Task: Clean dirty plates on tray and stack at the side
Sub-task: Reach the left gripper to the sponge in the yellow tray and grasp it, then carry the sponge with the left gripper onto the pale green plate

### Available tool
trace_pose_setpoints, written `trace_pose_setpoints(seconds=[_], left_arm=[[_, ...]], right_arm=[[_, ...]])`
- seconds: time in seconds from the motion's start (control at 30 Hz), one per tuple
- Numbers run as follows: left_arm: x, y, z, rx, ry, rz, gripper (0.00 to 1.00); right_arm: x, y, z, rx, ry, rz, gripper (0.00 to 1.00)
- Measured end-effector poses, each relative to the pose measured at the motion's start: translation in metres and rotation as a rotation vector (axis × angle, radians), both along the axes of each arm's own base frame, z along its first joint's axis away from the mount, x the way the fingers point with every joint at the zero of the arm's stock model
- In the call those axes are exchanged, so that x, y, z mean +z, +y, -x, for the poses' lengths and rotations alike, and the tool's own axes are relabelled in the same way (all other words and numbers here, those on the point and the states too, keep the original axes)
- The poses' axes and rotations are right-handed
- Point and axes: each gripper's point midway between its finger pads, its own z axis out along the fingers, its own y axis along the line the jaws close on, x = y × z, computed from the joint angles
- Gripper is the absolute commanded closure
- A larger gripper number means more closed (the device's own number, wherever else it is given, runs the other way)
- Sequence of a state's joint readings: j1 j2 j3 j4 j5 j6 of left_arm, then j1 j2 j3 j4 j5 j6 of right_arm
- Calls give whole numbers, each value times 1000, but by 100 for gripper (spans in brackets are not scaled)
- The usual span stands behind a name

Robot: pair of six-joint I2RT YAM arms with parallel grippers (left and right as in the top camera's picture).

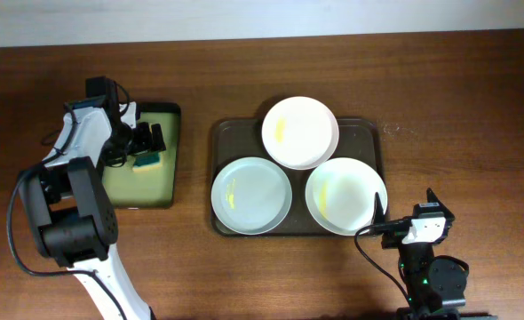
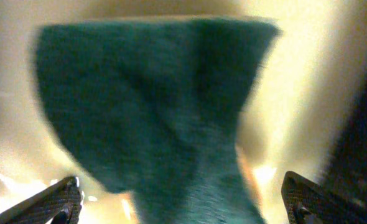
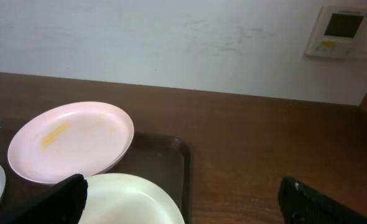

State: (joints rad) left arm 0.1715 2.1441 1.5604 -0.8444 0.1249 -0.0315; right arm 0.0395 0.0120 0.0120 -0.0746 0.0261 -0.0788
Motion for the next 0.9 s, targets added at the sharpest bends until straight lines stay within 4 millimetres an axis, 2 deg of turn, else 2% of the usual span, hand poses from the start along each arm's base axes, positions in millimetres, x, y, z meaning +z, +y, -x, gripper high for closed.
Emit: trace_pose_setpoints(seconds=[0.17, 0.2, 0.23, 0.33, 0.37, 0.5, 0.63, 0.8, 0.9], left_arm=[[-3, 16, -7, 14, -18, -90, 1], [-3, 17, -7, 15, -20, -94, 15], [-3, 17, -8, 15, -21, -96, 48], [-3, 18, -7, 22, -19, -99, 91], [-4, 18, -7, 23, -19, -102, 100], [-4, 18, -6, 27, -13, -100, 100], [4, 14, 5, 23, 52, -73, 100], [52, -3, 10, 12, 121, 29, 100], [91, -8, 9, 9, 118, 59, 100]], right_arm=[[0, 0, 0, 0, 0, 0, 1], [0, 0, 0, 0, 0, 0, 2], [0, 0, 0, 0, 0, 0, 2], [0, 0, 0, 0, 0, -1, 2], [0, 0, 0, 0, 0, 0, 2], [0, 0, 0, 0, 0, 0, 2], [0, 0, 0, 0, 0, 0, 2], [0, 0, 0, 0, 0, 0, 2], [0, 0, 0, 0, 0, 0, 2]])
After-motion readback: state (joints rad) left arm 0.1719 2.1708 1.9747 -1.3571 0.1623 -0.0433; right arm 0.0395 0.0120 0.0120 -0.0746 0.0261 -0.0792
